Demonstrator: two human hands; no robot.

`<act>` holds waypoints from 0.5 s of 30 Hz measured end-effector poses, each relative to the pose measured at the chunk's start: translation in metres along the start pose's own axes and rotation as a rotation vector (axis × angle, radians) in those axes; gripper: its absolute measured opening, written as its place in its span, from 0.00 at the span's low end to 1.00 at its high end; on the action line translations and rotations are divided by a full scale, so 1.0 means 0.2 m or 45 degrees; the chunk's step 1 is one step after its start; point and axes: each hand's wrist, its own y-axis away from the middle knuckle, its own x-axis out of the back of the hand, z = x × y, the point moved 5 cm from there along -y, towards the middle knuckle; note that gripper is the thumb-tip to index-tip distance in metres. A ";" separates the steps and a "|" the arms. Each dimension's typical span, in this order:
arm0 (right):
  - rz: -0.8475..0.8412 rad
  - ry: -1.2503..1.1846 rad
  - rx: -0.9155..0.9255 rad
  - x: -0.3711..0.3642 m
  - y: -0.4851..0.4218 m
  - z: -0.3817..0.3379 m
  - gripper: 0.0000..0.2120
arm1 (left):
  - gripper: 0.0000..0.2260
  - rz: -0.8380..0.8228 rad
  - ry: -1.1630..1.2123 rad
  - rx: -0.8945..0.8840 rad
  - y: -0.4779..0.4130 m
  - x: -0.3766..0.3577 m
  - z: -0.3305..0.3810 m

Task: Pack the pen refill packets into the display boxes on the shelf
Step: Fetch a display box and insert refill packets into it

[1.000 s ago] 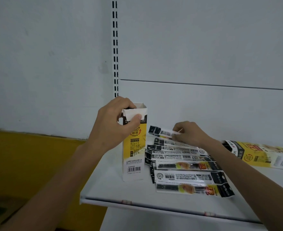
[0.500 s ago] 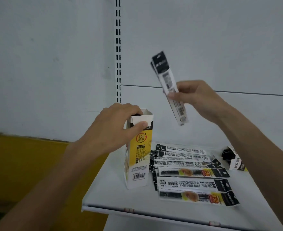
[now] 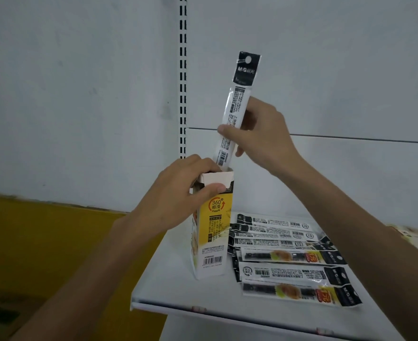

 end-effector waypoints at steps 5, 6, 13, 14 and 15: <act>0.016 0.124 0.069 0.02 0.01 -0.07 0.09 | 0.06 -0.014 -0.105 -0.005 0.00 -0.01 -0.01; 0.067 0.140 0.111 0.05 0.01 -0.08 0.09 | 0.07 -0.018 -0.144 -0.010 -0.01 -0.01 -0.01; -0.182 0.535 0.084 -0.12 0.05 0.04 0.08 | 0.10 0.095 -0.200 -0.069 -0.02 -0.03 -0.01; -0.207 0.511 0.033 -0.11 0.05 0.07 0.07 | 0.08 0.108 -0.172 -0.068 -0.02 -0.03 0.00; -0.243 0.476 -0.026 -0.10 0.04 0.09 0.08 | 0.08 0.117 -0.154 -0.064 -0.02 -0.04 -0.01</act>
